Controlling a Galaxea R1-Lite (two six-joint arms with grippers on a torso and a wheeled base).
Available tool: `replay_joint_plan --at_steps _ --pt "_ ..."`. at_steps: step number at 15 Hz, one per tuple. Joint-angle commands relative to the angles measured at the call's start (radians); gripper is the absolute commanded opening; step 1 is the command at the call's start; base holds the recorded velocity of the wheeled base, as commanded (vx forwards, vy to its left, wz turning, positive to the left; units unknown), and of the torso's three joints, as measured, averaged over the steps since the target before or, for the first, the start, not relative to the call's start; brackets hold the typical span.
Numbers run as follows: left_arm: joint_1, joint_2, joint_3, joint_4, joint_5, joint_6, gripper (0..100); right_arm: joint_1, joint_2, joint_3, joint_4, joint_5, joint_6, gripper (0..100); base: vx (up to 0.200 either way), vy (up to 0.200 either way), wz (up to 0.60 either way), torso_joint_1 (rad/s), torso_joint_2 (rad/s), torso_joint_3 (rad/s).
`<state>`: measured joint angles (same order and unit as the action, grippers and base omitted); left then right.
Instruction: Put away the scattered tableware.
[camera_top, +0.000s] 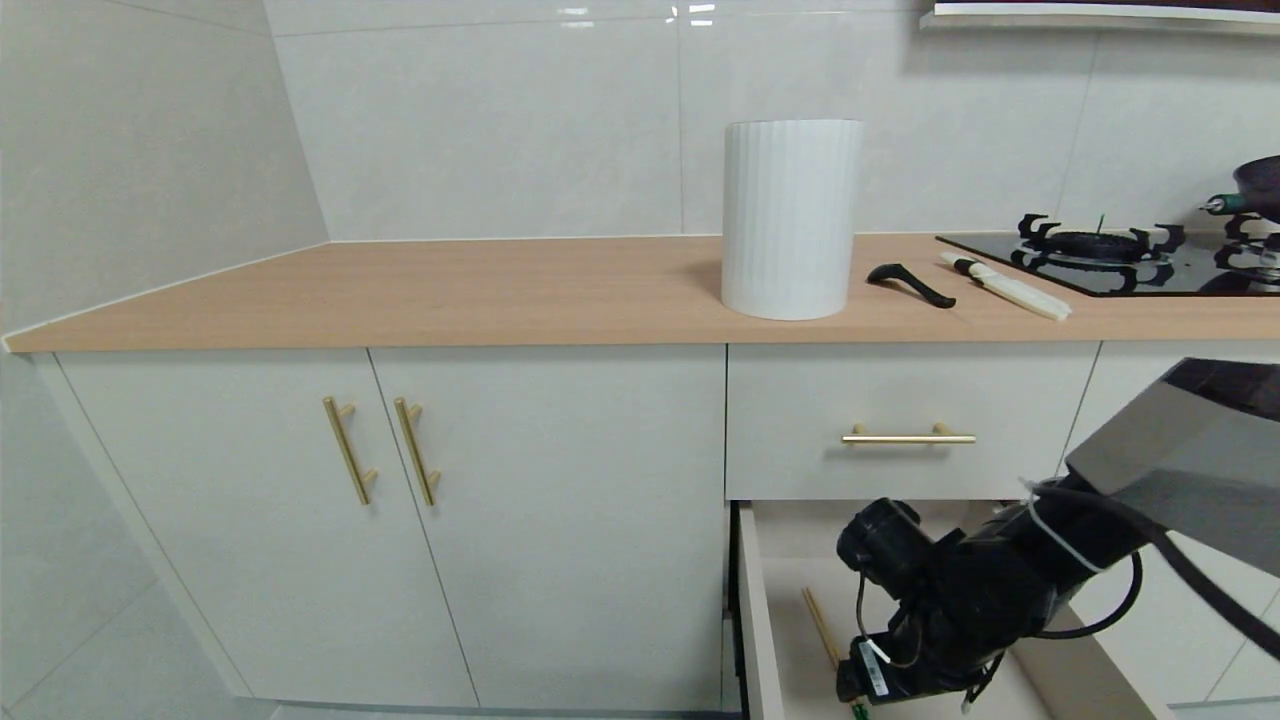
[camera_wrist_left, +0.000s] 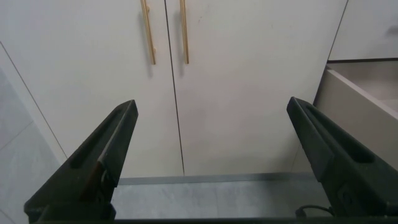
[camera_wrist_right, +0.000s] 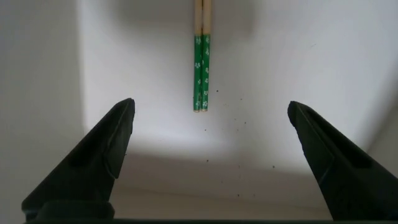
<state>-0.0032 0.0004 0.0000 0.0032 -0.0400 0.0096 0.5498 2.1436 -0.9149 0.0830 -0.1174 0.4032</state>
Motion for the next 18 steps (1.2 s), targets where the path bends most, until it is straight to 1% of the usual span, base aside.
replay_joint_plan --at_steps 1,3,5,7,8,9,11,18 --pt "0.000 0.000 0.000 0.000 0.000 0.000 100 -0.037 -0.203 0.021 0.000 0.002 -0.003 100 0.000 0.000 0.00 0.000 0.00 0.000" --pt "0.000 0.000 0.000 0.000 0.000 0.000 100 -0.068 -0.301 0.028 0.000 0.001 -0.004 100 0.000 0.000 0.00 0.000 0.00 0.000" --pt "0.000 0.000 0.000 0.000 0.000 0.000 100 -0.140 -0.461 0.034 -0.002 0.004 -0.012 100 0.000 0.000 0.00 0.000 0.00 0.000" --pt "0.000 0.000 0.000 0.000 0.000 0.000 100 -0.192 -0.568 0.034 -0.002 0.002 -0.020 100 0.000 0.000 0.00 0.000 0.00 0.000" --pt "0.000 0.000 0.000 0.000 0.000 0.000 100 -0.202 -0.591 0.034 -0.002 0.004 -0.029 100 0.000 0.000 0.00 0.000 0.00 0.000" --pt "0.000 0.000 0.000 0.000 0.000 0.000 100 -0.245 -0.656 0.053 -0.002 0.010 -0.089 100 0.000 0.000 0.00 0.000 0.00 0.000" --pt "0.000 0.000 0.000 0.000 0.000 0.000 100 -0.278 -0.703 0.060 -0.008 0.013 -0.133 100 0.000 0.000 0.00 0.000 0.00 0.000" --pt "0.000 0.000 0.000 0.000 0.000 0.001 100 -0.280 -0.734 0.065 -0.008 0.010 -0.139 100 0.000 0.000 0.00 0.002 -0.01 -0.005"
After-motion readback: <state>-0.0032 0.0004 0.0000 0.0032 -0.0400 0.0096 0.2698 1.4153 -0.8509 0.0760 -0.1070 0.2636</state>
